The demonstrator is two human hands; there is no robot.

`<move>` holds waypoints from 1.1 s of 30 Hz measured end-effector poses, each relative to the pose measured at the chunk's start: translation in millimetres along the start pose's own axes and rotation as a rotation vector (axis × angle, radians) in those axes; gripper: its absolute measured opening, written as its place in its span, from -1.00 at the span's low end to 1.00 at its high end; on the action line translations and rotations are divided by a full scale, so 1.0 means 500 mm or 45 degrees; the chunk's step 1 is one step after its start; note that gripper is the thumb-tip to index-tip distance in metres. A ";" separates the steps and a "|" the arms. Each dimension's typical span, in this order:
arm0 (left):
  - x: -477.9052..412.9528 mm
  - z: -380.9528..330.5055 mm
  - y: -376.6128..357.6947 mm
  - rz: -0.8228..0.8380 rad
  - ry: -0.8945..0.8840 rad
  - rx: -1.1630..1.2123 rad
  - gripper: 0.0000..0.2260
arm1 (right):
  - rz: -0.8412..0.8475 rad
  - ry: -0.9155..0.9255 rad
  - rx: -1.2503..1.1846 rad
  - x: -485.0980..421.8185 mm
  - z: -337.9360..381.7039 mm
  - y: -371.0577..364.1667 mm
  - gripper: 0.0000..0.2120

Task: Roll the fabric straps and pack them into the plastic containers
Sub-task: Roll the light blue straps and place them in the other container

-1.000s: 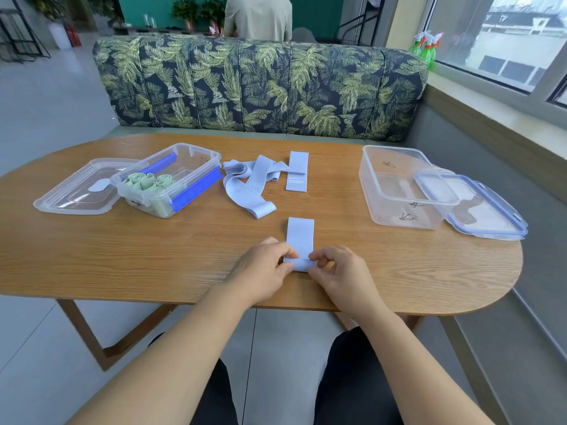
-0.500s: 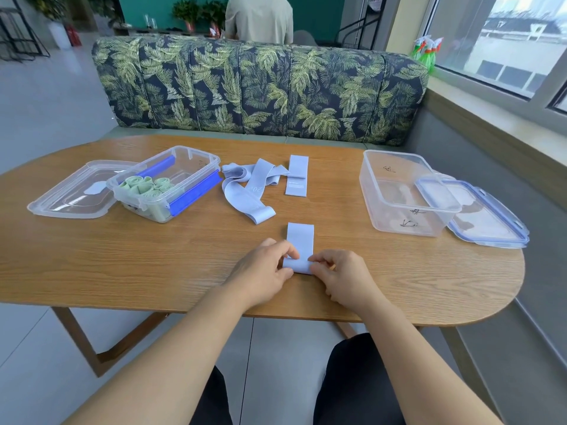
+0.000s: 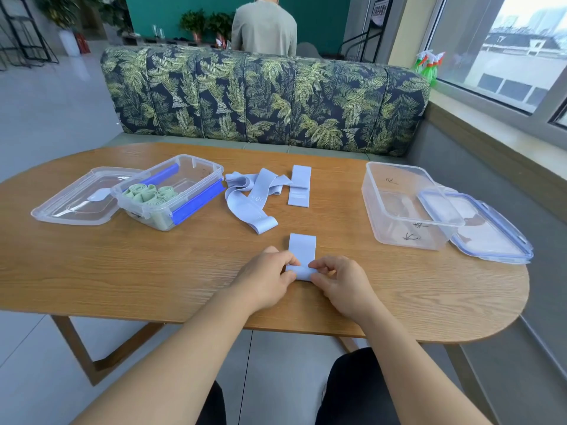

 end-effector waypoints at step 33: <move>-0.002 0.023 0.002 -0.235 0.056 0.179 -0.71 | -0.135 -0.158 -0.271 -0.014 -0.023 0.003 -0.90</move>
Point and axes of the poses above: each hand's wrist, its own x-axis away from the middle knuckle, its own y-axis out of the back of the hand, z = x × y, the point moved 6 cm from there along -x, towards the middle knuckle, and after that the axes turned 13 degrees about z, right-handed, at the moved point
